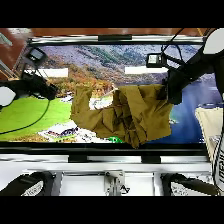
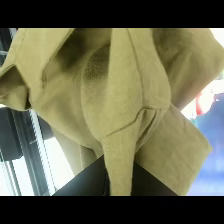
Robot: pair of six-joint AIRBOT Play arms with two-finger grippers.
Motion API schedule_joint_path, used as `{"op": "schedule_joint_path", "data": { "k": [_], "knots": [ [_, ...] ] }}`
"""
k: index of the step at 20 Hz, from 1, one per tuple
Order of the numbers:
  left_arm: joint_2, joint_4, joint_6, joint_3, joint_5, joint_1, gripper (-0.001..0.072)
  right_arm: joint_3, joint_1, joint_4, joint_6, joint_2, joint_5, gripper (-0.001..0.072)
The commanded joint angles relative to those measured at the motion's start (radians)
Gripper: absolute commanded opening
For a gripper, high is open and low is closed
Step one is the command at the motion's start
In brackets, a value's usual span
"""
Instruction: Fold the shirts.
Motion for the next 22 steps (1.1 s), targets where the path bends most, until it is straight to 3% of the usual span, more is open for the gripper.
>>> {"op": "schedule_joint_path", "data": {
  "k": [1,5,9,15,22],
  "knots": [
    [-0.001,-0.129,-0.146,-0.022,-0.136,0.085,0.0576,0.000,-0.001,0.004,0.047,0.040,-0.056,0.0048],
    [-0.004,-0.510,-0.145,-0.203,-0.071,0.051,0.0577,0.000,-0.001,0.005,0.097,0.102,-0.131,0.0047],
    [-0.031,-0.766,-0.145,-0.363,0.151,-0.112,0.0579,0.000,-0.001,0.002,0.120,0.145,-0.146,0.0047],
    [-0.180,-0.963,-0.143,-0.355,0.471,-0.349,0.0581,0.000,-0.001,0.001,0.168,0.148,-0.147,0.0047],
    [-0.216,-0.963,-0.126,-0.297,0.528,-0.393,0.0610,0.000,-0.001,0.002,0.182,0.147,-0.158,0.0047]
  ]
}}
